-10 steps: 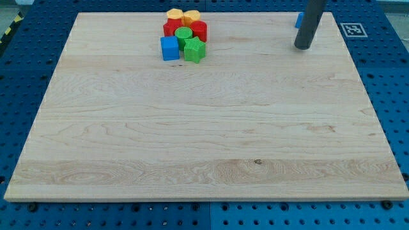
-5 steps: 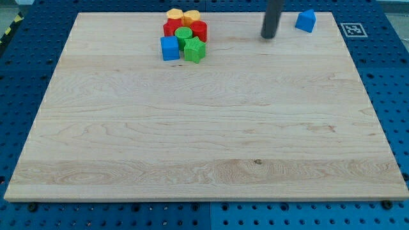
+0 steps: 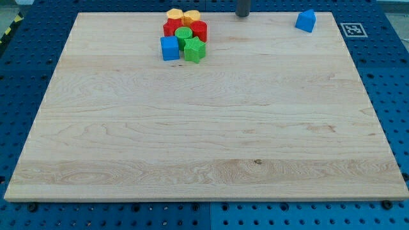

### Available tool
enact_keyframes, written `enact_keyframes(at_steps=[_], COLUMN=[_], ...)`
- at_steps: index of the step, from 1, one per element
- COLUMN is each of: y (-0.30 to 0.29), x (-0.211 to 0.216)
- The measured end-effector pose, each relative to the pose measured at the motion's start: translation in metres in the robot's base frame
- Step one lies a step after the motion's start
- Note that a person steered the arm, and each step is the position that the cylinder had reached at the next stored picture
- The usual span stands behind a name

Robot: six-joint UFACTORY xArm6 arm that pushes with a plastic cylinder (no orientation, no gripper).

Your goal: Move the group of blocks slightly down

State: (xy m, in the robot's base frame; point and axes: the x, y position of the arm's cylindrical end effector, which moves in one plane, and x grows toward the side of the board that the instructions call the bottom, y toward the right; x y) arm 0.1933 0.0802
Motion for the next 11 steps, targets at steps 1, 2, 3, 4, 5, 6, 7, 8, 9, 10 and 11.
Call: enact_keyframes(at_steps=[1,2,3,4,5,6,7,8,9,10,11], y=[-0.024,-0.044,-0.078,-0.129,-0.146,-0.182,-0.183,-0.183,-0.183,-0.183,-0.183], x=[0.000,0.000,0.000,-0.001,0.000,0.000,0.023,0.027,0.031,0.049,0.051])
